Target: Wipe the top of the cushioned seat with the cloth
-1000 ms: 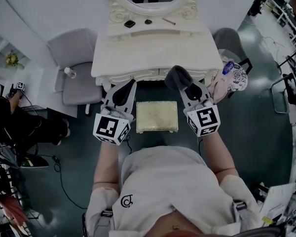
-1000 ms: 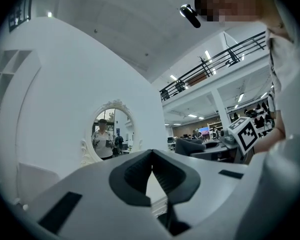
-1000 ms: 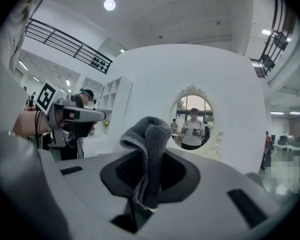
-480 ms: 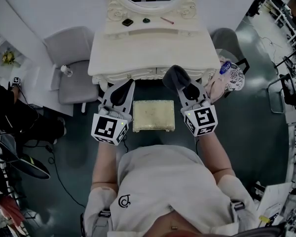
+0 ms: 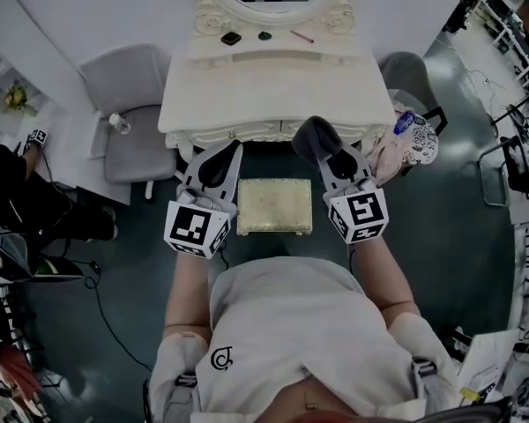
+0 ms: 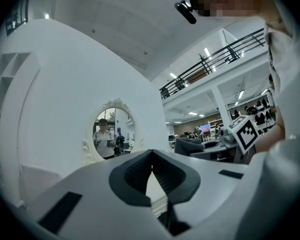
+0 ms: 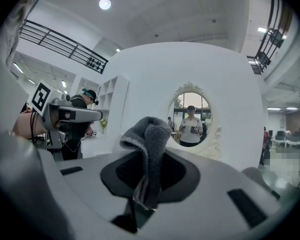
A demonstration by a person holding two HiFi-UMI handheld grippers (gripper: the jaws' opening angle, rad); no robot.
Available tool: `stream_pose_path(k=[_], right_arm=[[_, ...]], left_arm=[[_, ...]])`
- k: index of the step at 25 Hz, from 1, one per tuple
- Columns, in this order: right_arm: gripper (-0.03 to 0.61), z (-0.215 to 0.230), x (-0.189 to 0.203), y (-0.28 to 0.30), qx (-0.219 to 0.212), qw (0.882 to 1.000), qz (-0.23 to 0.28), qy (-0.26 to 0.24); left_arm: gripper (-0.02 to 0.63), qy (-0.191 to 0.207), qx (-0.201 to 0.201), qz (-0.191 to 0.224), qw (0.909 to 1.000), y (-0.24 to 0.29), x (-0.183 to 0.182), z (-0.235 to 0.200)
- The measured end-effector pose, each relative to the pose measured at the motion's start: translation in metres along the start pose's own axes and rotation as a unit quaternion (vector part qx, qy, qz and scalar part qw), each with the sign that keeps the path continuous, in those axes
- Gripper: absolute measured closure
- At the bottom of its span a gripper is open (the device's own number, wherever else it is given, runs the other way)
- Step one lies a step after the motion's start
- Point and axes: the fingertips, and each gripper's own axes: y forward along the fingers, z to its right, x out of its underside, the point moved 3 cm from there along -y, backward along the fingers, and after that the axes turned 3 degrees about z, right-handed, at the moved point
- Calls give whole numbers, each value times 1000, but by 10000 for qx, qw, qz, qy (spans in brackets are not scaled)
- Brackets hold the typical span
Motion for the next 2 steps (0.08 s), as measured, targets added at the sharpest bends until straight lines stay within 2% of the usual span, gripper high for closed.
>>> stream_pose_path(k=[2], right_arm=[[515,0,1,2,3,10000,-13,43]], left_arm=[[601,2,-4,-16,10000,1,0,-1]])
